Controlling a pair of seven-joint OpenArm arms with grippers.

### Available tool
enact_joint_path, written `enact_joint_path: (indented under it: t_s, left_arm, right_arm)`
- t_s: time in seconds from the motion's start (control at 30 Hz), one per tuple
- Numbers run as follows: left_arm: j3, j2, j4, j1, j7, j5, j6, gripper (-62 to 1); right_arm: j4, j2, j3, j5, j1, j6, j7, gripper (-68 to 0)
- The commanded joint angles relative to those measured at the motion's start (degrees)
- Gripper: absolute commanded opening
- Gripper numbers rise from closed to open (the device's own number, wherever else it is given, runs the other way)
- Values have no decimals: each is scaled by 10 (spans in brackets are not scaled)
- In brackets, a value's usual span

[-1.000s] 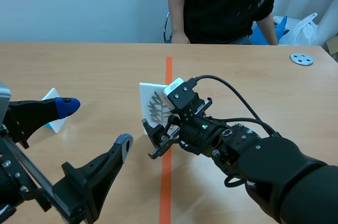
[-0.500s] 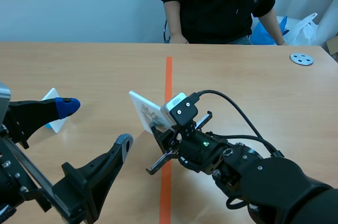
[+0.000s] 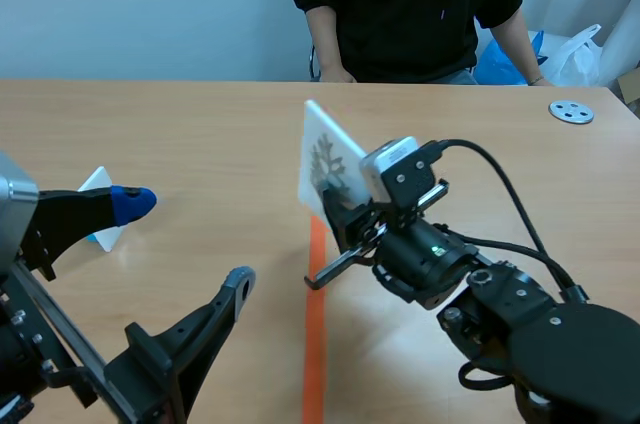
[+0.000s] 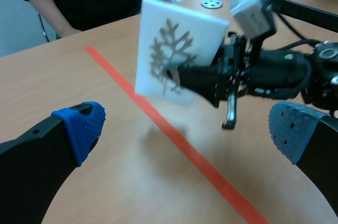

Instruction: Sort the leaf by its shape. The table is split by an orange tape line. A compound leaf with several leaflets goes to the left side, a simple leaf with one blade goes to the right side. Return to the home posture when a red brick is placed on the table.

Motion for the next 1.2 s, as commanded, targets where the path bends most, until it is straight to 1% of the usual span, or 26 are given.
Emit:
enact_joint_path:
  t_s: [0.0, 0.2, 0.37, 0.47, 0.57, 0.67, 0.73, 0.83, 0.93, 0.97, 1.03, 1.07, 1.1, 1.17]
  left_arm:
    - [-2, 1, 2, 2, -8, -3, -1, 14]
    - [-2, 1, 2, 2, -8, 0, -1, 14]
    - [-2, 1, 2, 2, -8, 5, -1, 14]
    - [-2, 1, 2, 2, -8, 5, -1, 14]
    - [-2, 1, 2, 2, -8, 5, -1, 14]
    - [-2, 1, 2, 2, -8, 5, -1, 14]
    - [-2, 1, 2, 2, -8, 5, -1, 14]
    - [-2, 1, 2, 2, -8, 5, -1, 14]
    - [-2, 1, 2, 2, -8, 5, -1, 14]
    - [-2, 1, 2, 2, -8, 5, -1, 14]
    - [-2, 1, 2, 2, -8, 5, -1, 14]
    - [-2, 1, 2, 2, -8, 5, -1, 14]
    - [-2, 1, 2, 2, -8, 5, -1, 14]
    - [-2, 1, 2, 2, -8, 5, -1, 14]
  right_arm:
    - [19, 11, 16, 23, -1, -2, 7, -598]
    - [34, 29, 88, 89, -26, -1, -7, -598]
    - [34, 40, 152, 142, -33, -1, -50, -598]
    - [34, 49, 191, 160, -33, -1, -78, -598]
    - [34, 59, 226, 161, -34, -1, -107, -598]
    - [34, 69, 251, 182, -36, -2, -125, -599]
    - [34, 75, 265, 188, -38, -2, -136, -599]
    - [34, 79, 286, 188, -40, -12, -147, -599]
    - [34, 83, 301, 188, -39, -16, -152, -599]
    - [34, 85, 304, 188, -39, -22, -152, -599]
    - [33, 87, 305, 187, -37, -49, -157, -599]
    - [33, 88, 305, 185, -35, -56, -163, -598]
    - [32, 88, 305, 186, -32, -60, -168, -598]
    - [24, 87, 305, 186, -20, -60, -181, -598]
